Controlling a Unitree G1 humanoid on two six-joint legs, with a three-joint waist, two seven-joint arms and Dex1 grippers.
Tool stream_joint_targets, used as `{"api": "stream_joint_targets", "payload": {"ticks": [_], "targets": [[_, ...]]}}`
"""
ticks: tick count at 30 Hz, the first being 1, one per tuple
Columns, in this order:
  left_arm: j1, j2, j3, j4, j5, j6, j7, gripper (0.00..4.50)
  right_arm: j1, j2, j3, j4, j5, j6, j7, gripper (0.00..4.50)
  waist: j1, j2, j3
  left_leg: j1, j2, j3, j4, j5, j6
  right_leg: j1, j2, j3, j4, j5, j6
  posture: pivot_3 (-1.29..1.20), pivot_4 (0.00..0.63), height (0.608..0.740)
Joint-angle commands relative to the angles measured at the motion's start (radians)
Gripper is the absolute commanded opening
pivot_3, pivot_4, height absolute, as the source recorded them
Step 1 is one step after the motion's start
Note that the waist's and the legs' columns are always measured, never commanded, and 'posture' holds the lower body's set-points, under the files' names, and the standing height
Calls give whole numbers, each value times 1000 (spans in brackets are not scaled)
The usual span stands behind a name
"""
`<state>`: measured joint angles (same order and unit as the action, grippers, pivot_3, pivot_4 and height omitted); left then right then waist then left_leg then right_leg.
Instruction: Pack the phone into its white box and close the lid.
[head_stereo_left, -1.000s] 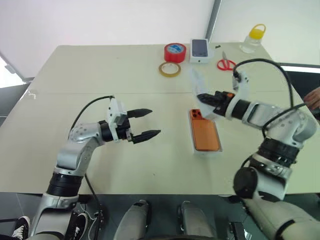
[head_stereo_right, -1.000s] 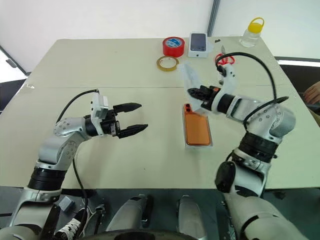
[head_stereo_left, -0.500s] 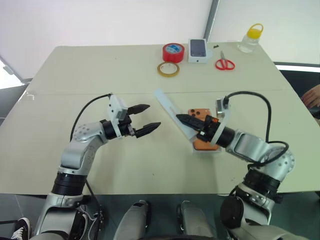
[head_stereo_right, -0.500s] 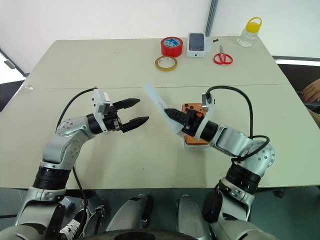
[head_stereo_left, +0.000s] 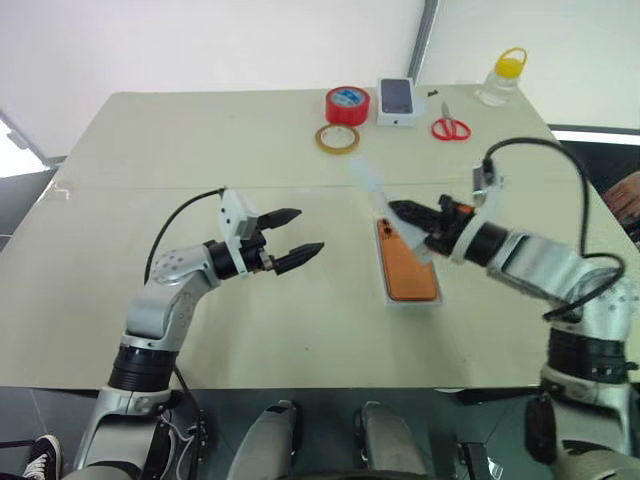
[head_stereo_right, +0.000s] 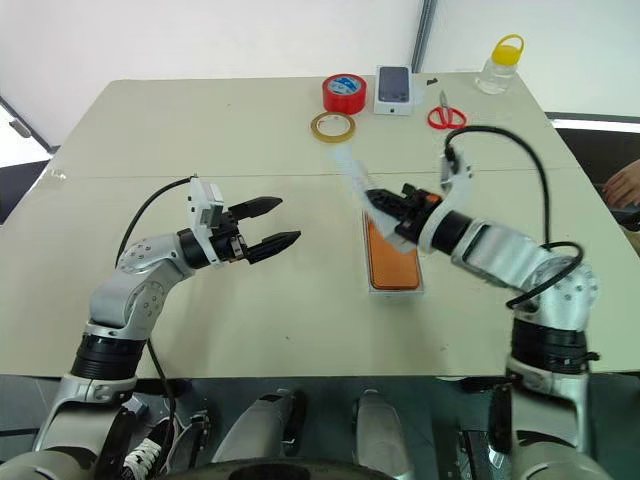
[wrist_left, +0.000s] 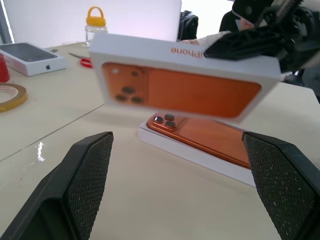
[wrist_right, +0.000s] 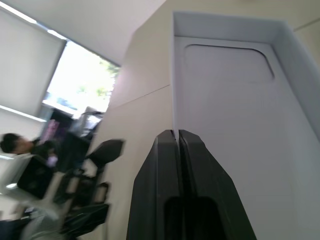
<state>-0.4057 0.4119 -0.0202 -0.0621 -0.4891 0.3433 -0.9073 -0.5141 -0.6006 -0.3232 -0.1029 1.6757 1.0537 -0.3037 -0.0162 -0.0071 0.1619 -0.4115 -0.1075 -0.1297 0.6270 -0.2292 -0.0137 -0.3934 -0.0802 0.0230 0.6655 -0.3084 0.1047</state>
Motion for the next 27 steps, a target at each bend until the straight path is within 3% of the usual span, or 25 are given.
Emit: {"api": "stream_joint_targets", "payload": {"ticks": [1,7,10,15,20,27], "targets": [[1,3,20,-43,-15,-3,5,4360,-33,-89,-30,17,-164,-60,154,85,1,0,0,0,0,0,0,0,0,0,0,0,0,0,0,0,150,740],[-7,12,16,-29,-10,-10,-13,4360,140,-332,147,-131,-649,-191,470,85,4,-1,0,0,0,0,0,0,0,0,0,0,0,0,0,0,150,740],[-8,27,18,-21,-15,-26,-48,4360,280,-406,242,-223,-856,-247,502,85,4,-1,1,0,0,0,0,0,0,0,0,0,-1,0,1,0,150,740],[-3,57,14,-4,12,-74,-99,4360,376,-391,261,-287,-978,-155,444,85,1,0,1,0,0,1,0,0,0,0,0,1,0,0,0,0,150,740],[9,76,20,-13,-5,-63,-122,4360,423,-336,240,-389,-980,-19,412,85,8,-1,1,0,0,0,0,0,0,0,-1,0,-1,0,0,0,150,740],[48,129,8,-12,0,-89,-224,4360,335,-285,185,-393,-931,170,450,85,4,-1,1,0,0,0,0,-1,0,0,-1,0,-1,0,0,0,150,740]]}}
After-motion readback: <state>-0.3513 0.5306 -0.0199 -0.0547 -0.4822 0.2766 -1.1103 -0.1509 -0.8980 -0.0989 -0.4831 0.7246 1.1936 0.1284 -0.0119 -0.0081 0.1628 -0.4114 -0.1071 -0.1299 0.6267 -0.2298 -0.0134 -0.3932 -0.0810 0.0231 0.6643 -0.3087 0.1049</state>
